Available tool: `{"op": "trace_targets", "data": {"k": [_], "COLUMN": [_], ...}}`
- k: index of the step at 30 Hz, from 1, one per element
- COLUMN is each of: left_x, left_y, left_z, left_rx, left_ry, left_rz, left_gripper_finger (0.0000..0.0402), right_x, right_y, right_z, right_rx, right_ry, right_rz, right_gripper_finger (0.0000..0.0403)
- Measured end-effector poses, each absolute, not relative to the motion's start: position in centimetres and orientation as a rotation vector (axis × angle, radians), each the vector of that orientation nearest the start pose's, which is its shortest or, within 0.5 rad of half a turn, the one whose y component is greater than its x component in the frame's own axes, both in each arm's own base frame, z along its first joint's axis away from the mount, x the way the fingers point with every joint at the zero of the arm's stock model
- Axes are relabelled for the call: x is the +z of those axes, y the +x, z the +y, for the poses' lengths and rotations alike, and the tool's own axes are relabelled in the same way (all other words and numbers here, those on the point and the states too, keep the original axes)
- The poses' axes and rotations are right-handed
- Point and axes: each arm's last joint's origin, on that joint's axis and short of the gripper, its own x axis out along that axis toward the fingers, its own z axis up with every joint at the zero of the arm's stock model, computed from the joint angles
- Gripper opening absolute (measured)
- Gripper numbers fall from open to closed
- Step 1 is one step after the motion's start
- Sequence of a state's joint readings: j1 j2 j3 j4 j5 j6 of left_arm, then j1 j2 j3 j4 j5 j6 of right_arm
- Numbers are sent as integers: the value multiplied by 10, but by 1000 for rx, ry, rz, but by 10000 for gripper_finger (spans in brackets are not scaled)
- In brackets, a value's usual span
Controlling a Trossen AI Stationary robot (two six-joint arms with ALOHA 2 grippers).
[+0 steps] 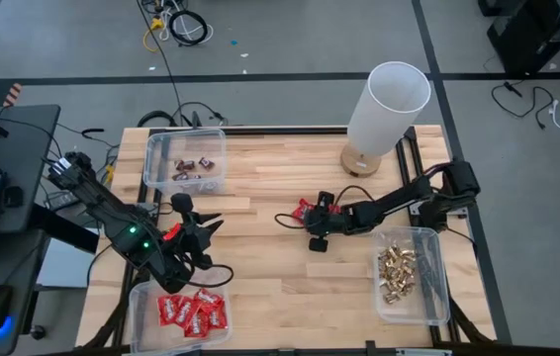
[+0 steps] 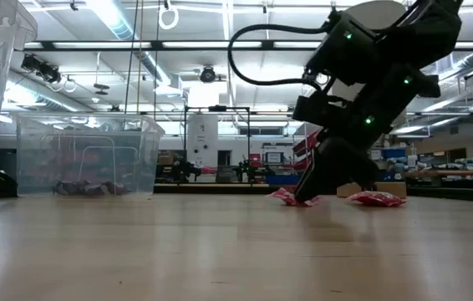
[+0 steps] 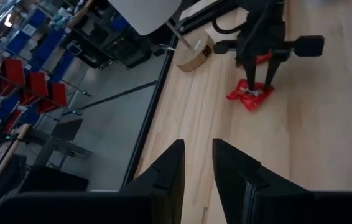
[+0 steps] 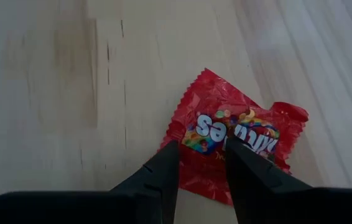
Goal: Sort candy
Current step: Put the red chocolate into the bottom left transparent bin
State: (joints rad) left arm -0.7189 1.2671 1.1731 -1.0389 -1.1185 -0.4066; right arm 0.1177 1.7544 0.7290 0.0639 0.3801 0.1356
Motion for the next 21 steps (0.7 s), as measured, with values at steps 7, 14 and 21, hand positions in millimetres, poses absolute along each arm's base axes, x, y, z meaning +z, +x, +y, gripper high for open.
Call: {"op": "trace_targets", "data": {"k": [7, 14, 21], "left_x": [320, 320, 320], "left_y": [186, 186, 186], "left_z": [-128, -128, -128], "left_rx": [497, 498, 503], "left_ry": [513, 511, 493], "left_rz": [574, 573, 567], "left_gripper_finger": [85, 85, 85], "right_x": [104, 103, 103], "right_y": [303, 303, 303], "right_z": [25, 24, 20], "right_rx": [-302, -314, -323], "right_ry": [-114, -100, -67], "right_rz": [925, 927, 925], "right_gripper_finger": [112, 58, 5]}}
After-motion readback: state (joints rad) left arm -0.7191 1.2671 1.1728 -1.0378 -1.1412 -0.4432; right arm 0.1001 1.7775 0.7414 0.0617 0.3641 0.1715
